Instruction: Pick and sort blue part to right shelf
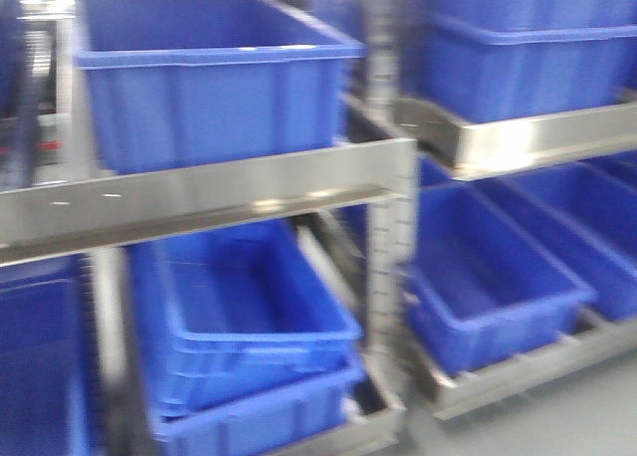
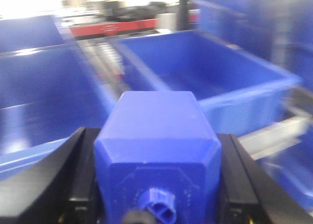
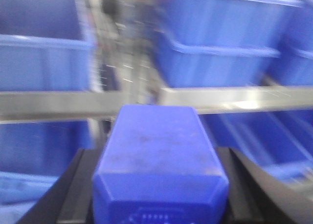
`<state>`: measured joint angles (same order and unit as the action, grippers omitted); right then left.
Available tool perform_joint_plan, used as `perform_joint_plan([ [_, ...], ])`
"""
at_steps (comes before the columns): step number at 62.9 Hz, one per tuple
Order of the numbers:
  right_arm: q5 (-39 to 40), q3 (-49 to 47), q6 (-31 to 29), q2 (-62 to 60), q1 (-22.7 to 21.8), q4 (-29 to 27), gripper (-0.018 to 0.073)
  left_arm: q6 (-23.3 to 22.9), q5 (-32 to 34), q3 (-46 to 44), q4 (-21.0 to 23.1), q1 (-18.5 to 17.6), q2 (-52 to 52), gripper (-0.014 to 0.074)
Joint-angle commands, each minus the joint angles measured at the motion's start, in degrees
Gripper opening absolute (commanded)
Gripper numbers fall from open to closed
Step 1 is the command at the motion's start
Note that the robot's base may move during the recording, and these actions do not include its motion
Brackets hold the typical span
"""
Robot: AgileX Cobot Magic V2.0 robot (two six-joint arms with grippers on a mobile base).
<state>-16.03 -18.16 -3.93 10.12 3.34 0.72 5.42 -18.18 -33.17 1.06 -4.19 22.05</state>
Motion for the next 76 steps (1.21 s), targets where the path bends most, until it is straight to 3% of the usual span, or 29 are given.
perform_joint_plan([
  [1, 5.21, -1.79, -0.15, 0.47, -0.32, 0.16, 0.0398, 0.06, 5.39, -1.72, 0.14, -0.11, 0.62, 0.0207],
  [76, 5.21, -1.79, -0.15, 0.47, -0.32, 0.16, 0.0398, 0.06, 5.39, -1.72, 0.14, -0.11, 0.62, 0.0207],
])
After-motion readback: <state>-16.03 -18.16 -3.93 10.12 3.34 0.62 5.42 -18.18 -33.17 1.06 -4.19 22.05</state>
